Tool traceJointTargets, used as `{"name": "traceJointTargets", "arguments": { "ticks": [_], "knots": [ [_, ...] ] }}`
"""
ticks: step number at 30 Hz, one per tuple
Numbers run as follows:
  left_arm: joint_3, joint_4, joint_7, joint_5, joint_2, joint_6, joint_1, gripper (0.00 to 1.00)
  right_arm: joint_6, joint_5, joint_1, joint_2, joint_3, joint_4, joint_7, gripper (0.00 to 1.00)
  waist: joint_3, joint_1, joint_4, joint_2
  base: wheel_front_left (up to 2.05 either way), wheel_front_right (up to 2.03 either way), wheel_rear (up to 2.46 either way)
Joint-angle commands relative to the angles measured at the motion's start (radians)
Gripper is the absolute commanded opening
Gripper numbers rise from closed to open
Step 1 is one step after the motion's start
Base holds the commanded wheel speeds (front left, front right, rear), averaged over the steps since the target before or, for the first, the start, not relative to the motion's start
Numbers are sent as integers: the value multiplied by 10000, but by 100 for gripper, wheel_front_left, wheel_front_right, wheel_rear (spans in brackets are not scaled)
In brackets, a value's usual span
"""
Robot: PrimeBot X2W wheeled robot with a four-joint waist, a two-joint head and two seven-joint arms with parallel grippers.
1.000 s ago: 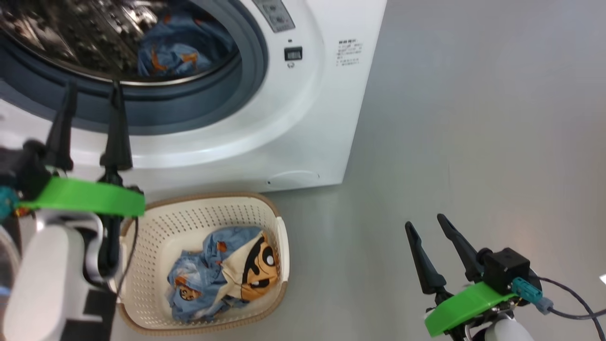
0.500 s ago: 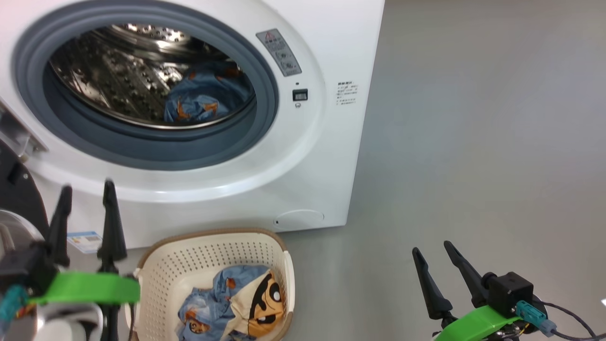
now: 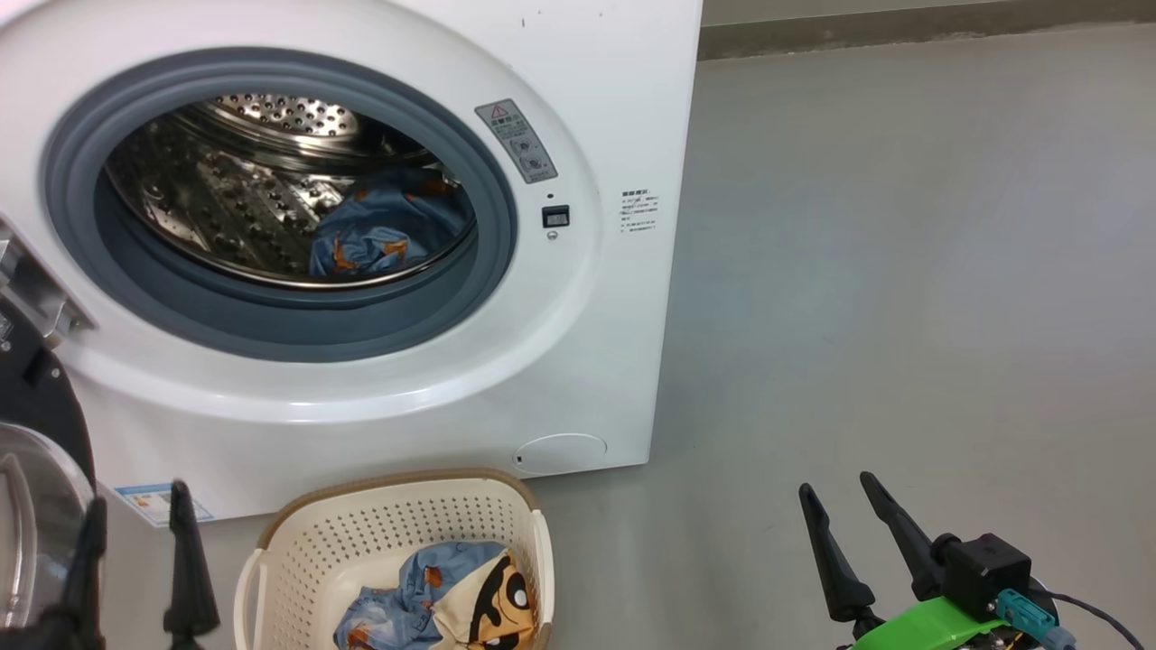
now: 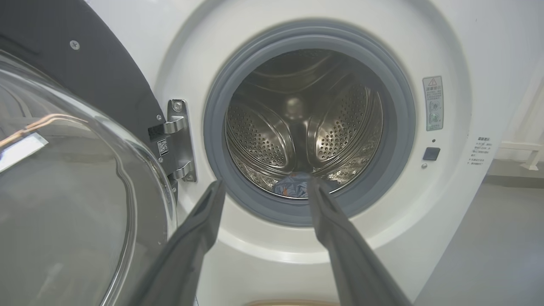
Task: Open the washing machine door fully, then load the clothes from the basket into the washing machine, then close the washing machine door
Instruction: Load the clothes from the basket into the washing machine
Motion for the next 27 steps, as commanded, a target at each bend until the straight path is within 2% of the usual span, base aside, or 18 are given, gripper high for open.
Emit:
{"name": "traceJointTargets", "arguments": {
  "ticks": [1, 11, 27],
  "knots": [
    [353, -336, -53, 162, 74, -4, 31, 100, 16, -123, -23, 7, 188, -284, -48, 100, -21, 0, -49, 0, 0, 0, 0],
    [179, -365, -53, 564, -79, -113, 1078, 100, 16, -274, 147, 7, -5, -546, -48, 100, -157, 0, -188, 0, 0, 0, 0],
    [-183, -159, -53, 269, -110, 151, 1260, 100, 16, -724, 93, 7, -59, -1137, -48, 100, 32, 0, -173, 0, 0, 0, 0]
  ]
}}
